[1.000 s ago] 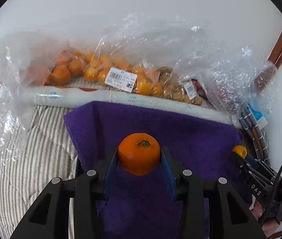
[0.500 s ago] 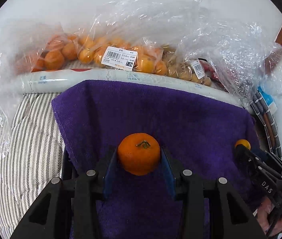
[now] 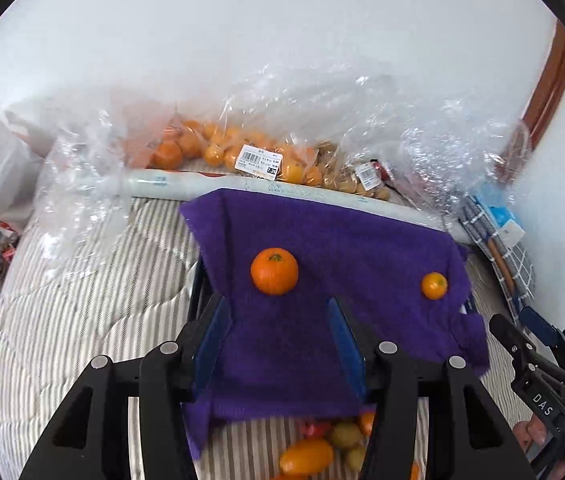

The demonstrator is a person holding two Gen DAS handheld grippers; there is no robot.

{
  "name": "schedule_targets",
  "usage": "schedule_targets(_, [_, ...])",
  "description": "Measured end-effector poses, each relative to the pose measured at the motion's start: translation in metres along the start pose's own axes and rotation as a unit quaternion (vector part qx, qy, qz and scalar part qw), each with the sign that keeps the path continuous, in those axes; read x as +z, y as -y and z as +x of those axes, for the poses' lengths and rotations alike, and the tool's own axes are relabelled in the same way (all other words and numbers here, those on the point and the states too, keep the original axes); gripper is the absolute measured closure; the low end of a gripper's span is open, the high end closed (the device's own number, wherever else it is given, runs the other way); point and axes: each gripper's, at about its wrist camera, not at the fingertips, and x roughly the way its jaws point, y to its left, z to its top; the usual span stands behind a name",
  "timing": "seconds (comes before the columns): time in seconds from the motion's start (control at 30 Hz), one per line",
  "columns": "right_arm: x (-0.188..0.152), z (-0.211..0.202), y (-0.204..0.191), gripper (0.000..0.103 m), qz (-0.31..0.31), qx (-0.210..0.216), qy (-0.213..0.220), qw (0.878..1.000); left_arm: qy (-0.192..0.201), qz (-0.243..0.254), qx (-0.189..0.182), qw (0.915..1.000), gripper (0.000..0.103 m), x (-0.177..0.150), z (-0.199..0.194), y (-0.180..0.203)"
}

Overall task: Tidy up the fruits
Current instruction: 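Open both grippers to set the oranges on the purple towel, then grasp a large orange with the right gripper while the left grasps another orange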

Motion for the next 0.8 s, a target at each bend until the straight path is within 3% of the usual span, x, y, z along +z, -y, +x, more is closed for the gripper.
schedule_targets(0.17, [-0.025,-0.046,0.006,0.031,0.000,-0.029,0.016,0.999,0.033,0.000,0.002,0.9994,0.053,-0.025,-0.053,0.008])
schedule_targets(0.27, [-0.041,-0.069,0.015,0.031,0.019,-0.011,0.005,1.000,0.032,-0.002,-0.015,0.9994,0.053,-0.041,-0.078,0.007])
schedule_targets(0.47, [-0.077,-0.103,0.031,0.031,0.057,0.014,-0.004,0.998,0.060,0.029,-0.012,0.9977,0.053,-0.070,-0.123,0.006])
schedule_targets(0.63, [-0.102,-0.122,0.032,0.032,0.063,0.023,-0.008,0.998,0.065,0.037,-0.013,0.9971,0.053,-0.091,-0.142,0.000])
schedule_targets(0.8, [-0.122,-0.127,0.022,0.033,0.053,0.029,0.000,0.998,0.055,0.037,-0.006,0.9978,0.051,-0.111,-0.136,-0.010])
